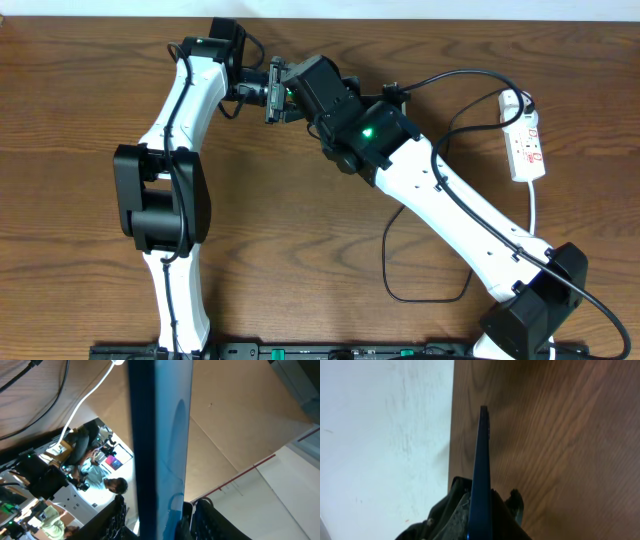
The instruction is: Plug charger to phone and switch on socket
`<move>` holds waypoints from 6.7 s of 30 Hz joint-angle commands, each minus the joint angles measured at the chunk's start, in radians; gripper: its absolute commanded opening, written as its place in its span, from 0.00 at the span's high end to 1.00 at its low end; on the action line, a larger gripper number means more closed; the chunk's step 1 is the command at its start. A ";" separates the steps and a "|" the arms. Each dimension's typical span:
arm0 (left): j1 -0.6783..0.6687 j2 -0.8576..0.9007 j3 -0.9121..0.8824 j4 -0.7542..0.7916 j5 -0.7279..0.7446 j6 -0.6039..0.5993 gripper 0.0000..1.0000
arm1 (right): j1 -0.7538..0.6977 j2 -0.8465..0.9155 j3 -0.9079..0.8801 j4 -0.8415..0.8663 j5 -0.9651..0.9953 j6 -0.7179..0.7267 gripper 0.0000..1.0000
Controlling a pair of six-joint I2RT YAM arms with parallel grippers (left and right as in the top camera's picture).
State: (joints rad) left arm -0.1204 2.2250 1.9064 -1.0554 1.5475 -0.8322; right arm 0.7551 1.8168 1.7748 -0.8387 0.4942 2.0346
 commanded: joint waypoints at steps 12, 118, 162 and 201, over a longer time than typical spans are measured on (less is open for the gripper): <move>0.000 -0.037 0.009 -0.005 0.024 -0.012 0.68 | -0.016 -0.043 0.024 0.016 -0.060 0.017 0.93; 0.000 -0.037 0.009 0.017 -0.349 0.331 0.93 | -0.460 -0.038 -0.815 0.272 -0.523 -1.171 0.84; -0.050 -0.260 0.009 0.465 -0.014 0.504 0.93 | -0.475 -0.364 -0.749 0.554 -1.564 -1.673 0.99; -0.034 -0.261 0.009 0.669 0.010 0.251 0.93 | -0.475 -0.367 -0.749 1.139 -1.569 -1.148 0.99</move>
State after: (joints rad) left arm -0.1600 1.9682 1.8984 -0.3954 1.5139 -0.5800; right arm 0.2863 1.4578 1.0138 0.2962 -1.0958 0.8555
